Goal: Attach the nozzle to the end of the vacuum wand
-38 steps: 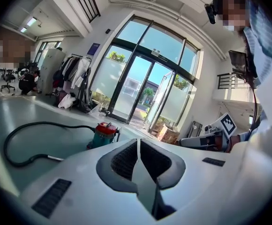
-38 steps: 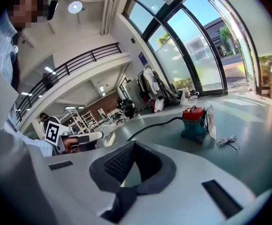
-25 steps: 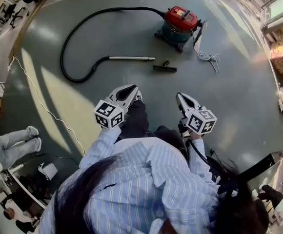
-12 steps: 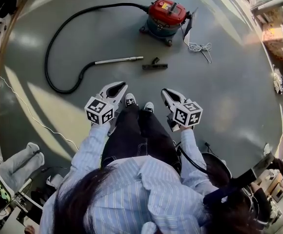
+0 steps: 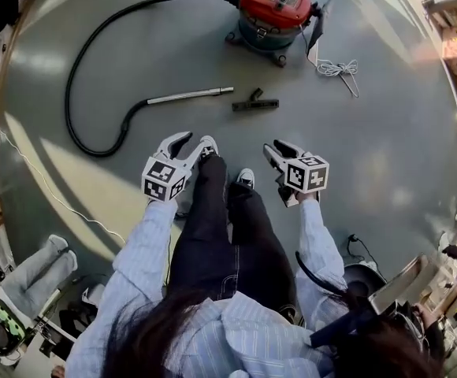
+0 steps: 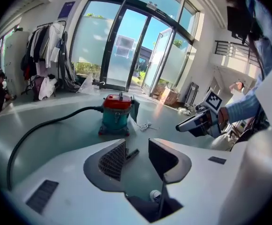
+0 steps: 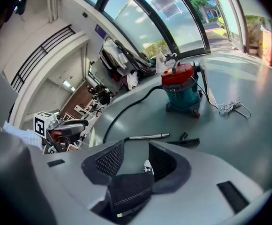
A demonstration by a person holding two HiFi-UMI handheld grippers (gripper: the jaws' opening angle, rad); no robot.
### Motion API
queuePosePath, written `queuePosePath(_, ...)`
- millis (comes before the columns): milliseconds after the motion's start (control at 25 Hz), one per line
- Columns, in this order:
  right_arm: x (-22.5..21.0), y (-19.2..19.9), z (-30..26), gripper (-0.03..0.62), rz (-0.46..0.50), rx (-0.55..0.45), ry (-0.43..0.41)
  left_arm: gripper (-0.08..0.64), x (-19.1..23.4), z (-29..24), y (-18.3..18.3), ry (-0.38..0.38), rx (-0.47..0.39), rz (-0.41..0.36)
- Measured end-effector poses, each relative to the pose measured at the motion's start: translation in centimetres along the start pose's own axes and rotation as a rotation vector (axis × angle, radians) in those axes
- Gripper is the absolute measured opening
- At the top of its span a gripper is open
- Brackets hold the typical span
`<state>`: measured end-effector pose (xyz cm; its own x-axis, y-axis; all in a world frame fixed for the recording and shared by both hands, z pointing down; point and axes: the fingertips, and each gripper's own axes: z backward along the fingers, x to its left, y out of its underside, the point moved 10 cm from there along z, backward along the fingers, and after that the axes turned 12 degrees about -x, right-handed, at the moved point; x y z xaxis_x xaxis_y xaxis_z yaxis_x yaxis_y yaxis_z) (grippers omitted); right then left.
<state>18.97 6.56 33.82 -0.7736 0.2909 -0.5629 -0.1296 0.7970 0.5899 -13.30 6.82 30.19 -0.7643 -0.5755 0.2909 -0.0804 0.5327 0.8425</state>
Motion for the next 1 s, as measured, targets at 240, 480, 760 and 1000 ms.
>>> queuePosePath(240, -9.4, 5.8, -8.9, 0.183, -0.175, -0.049, 0.047, 0.130, 9.3, -7.6, 10.4, -0.065, 0.066, -0.055)
queuePosePath(480, -19.5, 11.8, -20.1, 0.233, -0.229, -0.056, 0.078, 0.132, 19.7, -14.7, 21.8, -0.081, 0.139, -0.130)
queuePosePath(760, -27.8, 16.7, -29.1, 0.255, -0.163, -0.041, 0.091, 0.132, 27.9, -22.5, 30.8, -0.026, 0.206, -0.336)
queuePosePath(1000, -33.0, 18.9, -33.5, 0.268, 0.181, 0.073, 0.082, 0.146, 32.8, -30.3, 36.4, 0.063, 0.274, -0.528)
